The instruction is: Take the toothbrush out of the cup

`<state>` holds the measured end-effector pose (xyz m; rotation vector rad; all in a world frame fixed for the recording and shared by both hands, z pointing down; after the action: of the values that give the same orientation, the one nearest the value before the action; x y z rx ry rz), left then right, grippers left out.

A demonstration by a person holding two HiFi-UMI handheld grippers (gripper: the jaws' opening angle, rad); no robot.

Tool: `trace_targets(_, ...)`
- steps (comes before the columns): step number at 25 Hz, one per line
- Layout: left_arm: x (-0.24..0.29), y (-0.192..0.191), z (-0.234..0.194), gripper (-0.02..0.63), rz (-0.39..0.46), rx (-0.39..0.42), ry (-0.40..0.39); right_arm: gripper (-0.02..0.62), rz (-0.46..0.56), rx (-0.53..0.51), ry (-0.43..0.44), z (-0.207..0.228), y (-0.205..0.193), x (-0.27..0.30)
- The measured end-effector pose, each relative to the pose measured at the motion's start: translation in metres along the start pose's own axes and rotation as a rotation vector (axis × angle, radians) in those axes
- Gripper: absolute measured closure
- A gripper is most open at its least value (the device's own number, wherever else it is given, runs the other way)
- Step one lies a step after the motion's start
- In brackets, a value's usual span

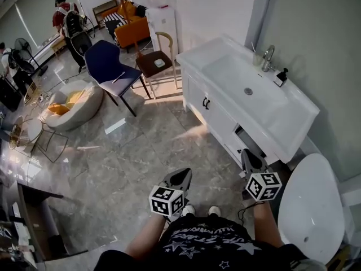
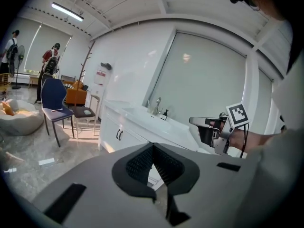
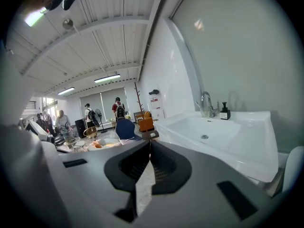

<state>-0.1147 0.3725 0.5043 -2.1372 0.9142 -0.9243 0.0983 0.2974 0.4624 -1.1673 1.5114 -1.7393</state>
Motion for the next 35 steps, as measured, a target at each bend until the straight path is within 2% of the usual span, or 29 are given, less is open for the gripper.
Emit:
trace_targets(3, -0.013, 0.011, -0.019, 0.591, 0.012, -0.008, 0.013, 0.577, 0.041, 0.014, 0.008, -0.019, 0.012, 0.015)
trace_targets(6, -0.022, 0.021, -0.035, 0.591, 0.020, 0.006, 0.007, 0.450, 0.042, -0.006, 0.004, -0.040, 0.012, 0.029)
trace_targets(12, -0.016, 0.030, -0.057, 0.591, -0.004, 0.013, -0.003, 0.307, -0.006, 0.006, -0.007, -0.053, -0.002, 0.048)
trace_targets(17, 0.006, 0.033, -0.069, 0.591, -0.034, 0.009, 0.003, 0.284, -0.029, -0.010, -0.030, -0.035, -0.008, 0.073)
trace_targets(24, 0.055, 0.078, -0.097, 0.591, -0.004, 0.012, 0.048, 0.281, -0.056, -0.003, -0.035, 0.008, -0.006, 0.151)
trace_targets(29, 0.109, 0.125, -0.121, 0.591, 0.024, 0.006, 0.088, 0.281, -0.055, 0.000, -0.032, 0.054, 0.009, 0.223)
trace_targets(35, 0.188, 0.165, -0.120, 0.591, -0.016, 0.012, 0.086, 0.281, -0.057, 0.018, -0.046, 0.126, 0.031, 0.287)
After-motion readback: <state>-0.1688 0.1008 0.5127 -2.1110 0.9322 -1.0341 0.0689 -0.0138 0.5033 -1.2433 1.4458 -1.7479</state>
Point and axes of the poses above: the fingertips, and each gripper's own axes: x forward along the fingers, z to its right, y out of its top, the point moved 1 cm from there along -x, backward along the fingers, and after that the axes turned 14 degrees about -x, right-handed, at the moved point
